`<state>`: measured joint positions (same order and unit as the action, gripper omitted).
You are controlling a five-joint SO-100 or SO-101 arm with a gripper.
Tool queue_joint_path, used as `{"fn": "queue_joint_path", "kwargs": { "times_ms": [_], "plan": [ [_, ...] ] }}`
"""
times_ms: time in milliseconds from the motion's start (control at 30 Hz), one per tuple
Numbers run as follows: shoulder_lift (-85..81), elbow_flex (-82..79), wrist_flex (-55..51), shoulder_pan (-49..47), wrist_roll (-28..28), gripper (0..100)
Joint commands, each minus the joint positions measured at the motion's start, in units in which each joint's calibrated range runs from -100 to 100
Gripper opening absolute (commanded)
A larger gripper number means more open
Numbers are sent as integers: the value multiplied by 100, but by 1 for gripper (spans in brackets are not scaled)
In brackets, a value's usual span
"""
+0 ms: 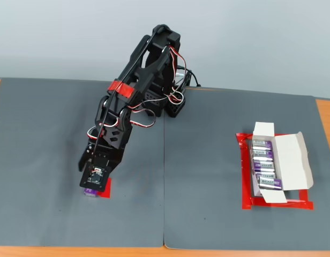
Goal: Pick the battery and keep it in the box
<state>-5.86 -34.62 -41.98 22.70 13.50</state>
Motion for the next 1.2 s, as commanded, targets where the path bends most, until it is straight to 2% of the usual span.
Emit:
{"fn": "queue_joint_path", "kwargs": {
  "times_ms": [0, 267, 1167],
  "plan": [
    [22, 328, 101, -6, -9, 30],
    [336, 319, 621, 17, -9, 30],
    [760, 328, 639, -95, -45, 29]
  ]
}}
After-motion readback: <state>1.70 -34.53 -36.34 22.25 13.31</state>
